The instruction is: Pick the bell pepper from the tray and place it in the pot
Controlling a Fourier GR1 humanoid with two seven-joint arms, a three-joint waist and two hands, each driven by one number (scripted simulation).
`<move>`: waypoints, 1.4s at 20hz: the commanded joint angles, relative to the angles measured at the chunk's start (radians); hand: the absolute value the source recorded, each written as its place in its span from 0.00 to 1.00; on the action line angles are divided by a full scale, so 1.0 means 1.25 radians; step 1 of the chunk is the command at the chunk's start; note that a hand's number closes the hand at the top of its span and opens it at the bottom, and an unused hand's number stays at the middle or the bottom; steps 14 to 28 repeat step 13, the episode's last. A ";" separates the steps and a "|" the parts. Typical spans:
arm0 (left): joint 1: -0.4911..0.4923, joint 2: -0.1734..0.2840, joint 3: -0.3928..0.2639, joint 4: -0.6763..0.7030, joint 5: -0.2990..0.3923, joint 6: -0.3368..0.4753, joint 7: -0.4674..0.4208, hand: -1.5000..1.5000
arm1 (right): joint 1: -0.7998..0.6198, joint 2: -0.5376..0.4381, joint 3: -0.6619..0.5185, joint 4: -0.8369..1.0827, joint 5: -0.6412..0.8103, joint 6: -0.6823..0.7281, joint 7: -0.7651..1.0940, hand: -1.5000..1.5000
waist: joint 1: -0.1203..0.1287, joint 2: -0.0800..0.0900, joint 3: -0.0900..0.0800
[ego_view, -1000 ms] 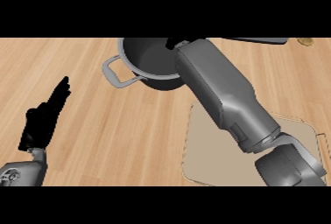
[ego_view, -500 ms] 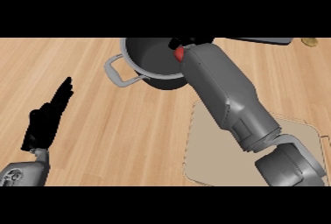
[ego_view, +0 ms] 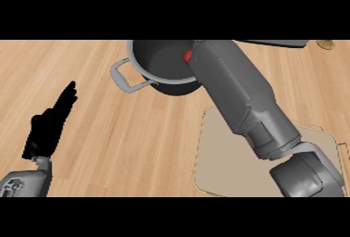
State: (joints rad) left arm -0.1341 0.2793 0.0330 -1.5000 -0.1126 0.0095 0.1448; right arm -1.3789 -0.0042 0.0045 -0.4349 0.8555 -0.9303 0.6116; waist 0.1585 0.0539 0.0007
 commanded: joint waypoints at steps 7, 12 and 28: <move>0.012 -0.004 0.007 0.044 0.001 -0.006 -0.031 0.50 | 0.021 0.003 -0.001 -0.057 -0.273 -0.065 -0.150 0.00 | -0.015 -0.014 -0.001; 0.058 -0.008 0.008 -0.010 -0.005 0.006 -0.012 0.50 | 0.150 0.003 0.122 -0.137 -0.421 -0.124 -0.251 0.00 | -0.038 -0.030 0.000; 0.030 -0.009 0.017 0.050 -0.021 0.021 -0.039 0.50 | 0.137 0.003 0.184 -0.161 -0.449 -0.143 -0.207 0.00 | -0.047 -0.033 -0.001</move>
